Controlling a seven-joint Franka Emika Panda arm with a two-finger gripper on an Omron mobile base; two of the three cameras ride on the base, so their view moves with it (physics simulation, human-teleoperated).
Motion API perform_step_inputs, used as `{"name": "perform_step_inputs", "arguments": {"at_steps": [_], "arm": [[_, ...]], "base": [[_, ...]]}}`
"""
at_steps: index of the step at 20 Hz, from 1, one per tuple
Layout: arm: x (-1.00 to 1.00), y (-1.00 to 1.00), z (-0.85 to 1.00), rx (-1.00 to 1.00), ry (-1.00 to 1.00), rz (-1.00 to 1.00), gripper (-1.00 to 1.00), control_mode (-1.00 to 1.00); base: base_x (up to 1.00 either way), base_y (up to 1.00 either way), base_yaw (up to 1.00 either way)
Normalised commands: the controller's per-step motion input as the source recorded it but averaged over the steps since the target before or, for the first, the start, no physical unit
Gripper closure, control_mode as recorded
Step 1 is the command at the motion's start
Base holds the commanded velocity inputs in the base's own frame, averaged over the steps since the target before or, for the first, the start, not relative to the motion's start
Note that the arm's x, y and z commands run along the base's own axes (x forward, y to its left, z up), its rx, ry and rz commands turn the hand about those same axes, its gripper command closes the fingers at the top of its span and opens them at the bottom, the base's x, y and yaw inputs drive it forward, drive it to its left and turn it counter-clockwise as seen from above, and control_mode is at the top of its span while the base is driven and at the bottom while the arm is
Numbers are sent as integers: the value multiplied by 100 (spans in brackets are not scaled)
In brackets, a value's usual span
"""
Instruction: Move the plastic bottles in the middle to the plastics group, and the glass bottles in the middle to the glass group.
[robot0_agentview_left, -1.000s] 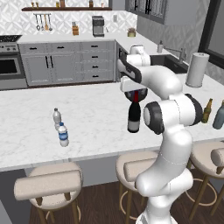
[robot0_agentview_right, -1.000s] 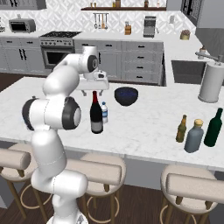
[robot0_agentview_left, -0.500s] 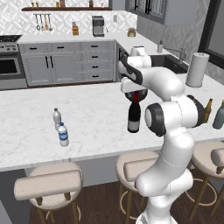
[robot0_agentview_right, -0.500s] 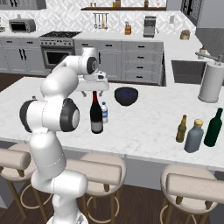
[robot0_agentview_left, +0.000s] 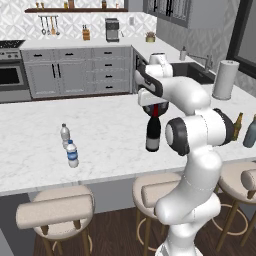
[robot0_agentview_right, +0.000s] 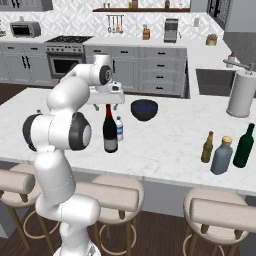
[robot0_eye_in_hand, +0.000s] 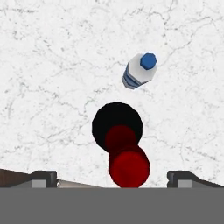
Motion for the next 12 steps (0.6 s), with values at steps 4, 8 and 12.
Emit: {"name": "perform_step_inputs", "arguments": {"at_steps": [4, 8, 12], "arm": [[0, 0, 0, 0, 1, 0, -100, -100], [5, 0, 0, 0, 0, 0, -100, -100], [1, 0, 0, 0, 0, 0, -100, -100]], "base": [[0, 0, 0], [0, 0, 0], [0, 0, 0]]}}
